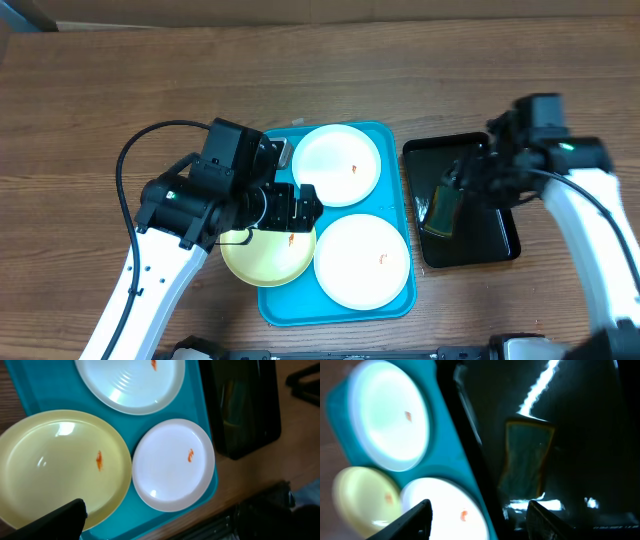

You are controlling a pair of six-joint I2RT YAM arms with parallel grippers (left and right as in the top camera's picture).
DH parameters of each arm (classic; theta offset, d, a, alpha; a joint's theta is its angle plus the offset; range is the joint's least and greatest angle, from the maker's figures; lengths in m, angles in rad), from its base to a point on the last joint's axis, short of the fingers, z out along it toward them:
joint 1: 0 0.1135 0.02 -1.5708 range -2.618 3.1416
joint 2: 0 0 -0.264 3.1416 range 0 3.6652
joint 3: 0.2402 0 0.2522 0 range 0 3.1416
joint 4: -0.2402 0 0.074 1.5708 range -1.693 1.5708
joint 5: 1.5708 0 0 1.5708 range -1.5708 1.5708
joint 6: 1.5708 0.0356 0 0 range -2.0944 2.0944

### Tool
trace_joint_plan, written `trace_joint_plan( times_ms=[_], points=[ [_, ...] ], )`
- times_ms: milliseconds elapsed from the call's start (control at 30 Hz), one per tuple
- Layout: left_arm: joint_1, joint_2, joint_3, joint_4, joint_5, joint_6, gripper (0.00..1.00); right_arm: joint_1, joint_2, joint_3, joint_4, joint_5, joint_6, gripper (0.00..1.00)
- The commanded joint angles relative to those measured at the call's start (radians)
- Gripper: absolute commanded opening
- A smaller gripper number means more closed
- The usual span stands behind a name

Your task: Clean dirty plates on tray and stack at the side

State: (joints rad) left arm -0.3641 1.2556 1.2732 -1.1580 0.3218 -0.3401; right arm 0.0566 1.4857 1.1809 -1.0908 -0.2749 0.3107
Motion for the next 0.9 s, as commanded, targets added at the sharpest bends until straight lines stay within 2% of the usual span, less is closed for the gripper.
trace_joint_plan(
  times_ms=[0,133,333,467,533,567,767,800,867],
  points=[
    [0.01,-0.035,0.074,-0.02,-0.118,-0.035,0.95,0.059,0.091,-0.024,0.025,0.195,0.108,0.57],
    [0.013,-0.079,0.167,-0.072,-0.217,-0.034,0.98,0.076,0.205,-0.032,0.055,0.215,0.14,0.54],
    [0.013,-0.133,0.222,-0.091,-0.282,-0.008,1.0,0.076,0.335,-0.042,0.122,0.214,0.139,0.37],
    [0.013,-0.139,0.222,-0.111,-0.281,0.003,1.0,0.076,0.373,-0.085,0.206,0.222,0.139,0.19],
    [0.013,-0.138,0.222,-0.117,-0.282,0.003,1.0,0.073,0.375,-0.102,0.238,0.243,0.139,0.05],
    [0.013,-0.138,0.222,-0.117,-0.281,0.003,1.0,0.069,0.374,-0.098,0.242,0.248,0.139,0.04],
    [0.013,-0.138,0.222,-0.116,-0.282,0.004,1.0,0.046,0.343,0.029,0.148,0.247,0.107,0.04],
    [0.013,-0.138,0.222,-0.116,-0.282,0.004,1.0,0.046,0.331,0.052,0.134,0.248,0.088,0.08],
    [0.013,-0.138,0.222,-0.116,-0.282,0.004,1.0,0.047,0.309,0.09,0.108,0.248,0.051,0.27]
  ],
)
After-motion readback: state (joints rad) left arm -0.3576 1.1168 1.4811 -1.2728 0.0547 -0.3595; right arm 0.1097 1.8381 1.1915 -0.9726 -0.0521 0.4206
